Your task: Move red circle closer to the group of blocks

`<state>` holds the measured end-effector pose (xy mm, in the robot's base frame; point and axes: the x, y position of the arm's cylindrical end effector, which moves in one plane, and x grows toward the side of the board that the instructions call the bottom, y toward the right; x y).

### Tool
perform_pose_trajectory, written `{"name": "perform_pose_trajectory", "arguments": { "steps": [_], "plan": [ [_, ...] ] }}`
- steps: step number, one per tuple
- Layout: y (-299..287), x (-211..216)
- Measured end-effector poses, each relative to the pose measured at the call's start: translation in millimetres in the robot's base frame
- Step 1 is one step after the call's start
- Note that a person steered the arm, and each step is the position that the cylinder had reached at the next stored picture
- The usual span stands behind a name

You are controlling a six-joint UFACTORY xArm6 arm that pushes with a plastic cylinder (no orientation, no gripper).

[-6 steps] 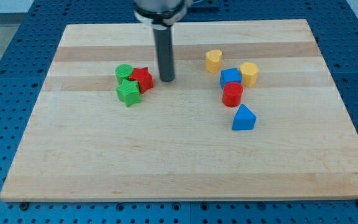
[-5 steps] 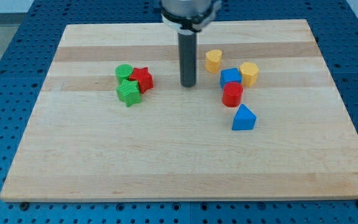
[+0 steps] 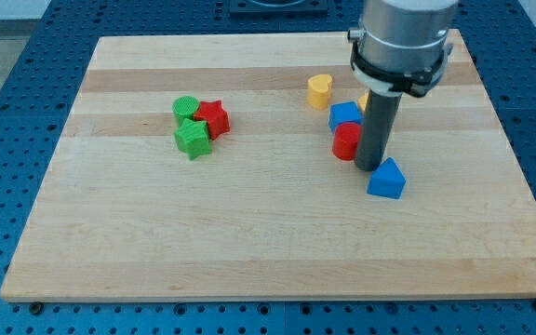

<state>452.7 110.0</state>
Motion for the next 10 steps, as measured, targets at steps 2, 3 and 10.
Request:
{"name": "perform_pose_trajectory", "arguments": {
  "steps": [2,3,10],
  "plan": [
    [-0.7,-17.6],
    [-0.7,-32.0],
    [-119.1,-32.0]
  ]
}}
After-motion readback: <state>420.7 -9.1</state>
